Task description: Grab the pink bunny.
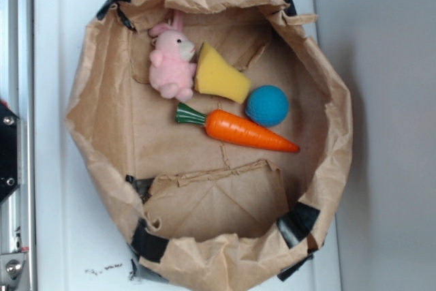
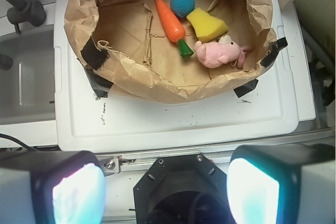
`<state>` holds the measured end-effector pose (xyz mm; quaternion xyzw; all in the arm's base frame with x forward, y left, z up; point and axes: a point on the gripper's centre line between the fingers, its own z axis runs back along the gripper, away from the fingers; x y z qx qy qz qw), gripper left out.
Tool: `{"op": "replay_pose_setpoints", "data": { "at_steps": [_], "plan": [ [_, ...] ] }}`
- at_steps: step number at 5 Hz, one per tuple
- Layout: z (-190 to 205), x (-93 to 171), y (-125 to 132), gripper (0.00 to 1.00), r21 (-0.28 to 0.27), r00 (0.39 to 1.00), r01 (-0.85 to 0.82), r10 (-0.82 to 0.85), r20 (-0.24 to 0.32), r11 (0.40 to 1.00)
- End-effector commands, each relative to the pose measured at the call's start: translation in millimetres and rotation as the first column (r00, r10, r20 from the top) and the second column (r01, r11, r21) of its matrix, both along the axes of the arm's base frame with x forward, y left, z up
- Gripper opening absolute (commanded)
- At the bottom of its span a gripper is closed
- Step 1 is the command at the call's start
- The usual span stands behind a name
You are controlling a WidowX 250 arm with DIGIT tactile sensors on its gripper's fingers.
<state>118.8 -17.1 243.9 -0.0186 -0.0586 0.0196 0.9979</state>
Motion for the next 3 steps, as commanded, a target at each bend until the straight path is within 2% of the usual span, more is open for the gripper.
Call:
{"op": "replay_pose_setpoints", "data": {
  "at_steps": [1, 2, 3],
  "plan": [
    [0, 0, 0, 1.00, 0.000, 1.000, 0.000, 0.000, 0.000, 1.000],
    [2, 28, -1, 1.00, -0.042, 0.995, -0.095, 0.093, -0.030, 0.995],
    [-2, 60, 9, 1.00, -0.042, 0.973, -0.227, 0.225, -0.054, 0.973]
  ]
}}
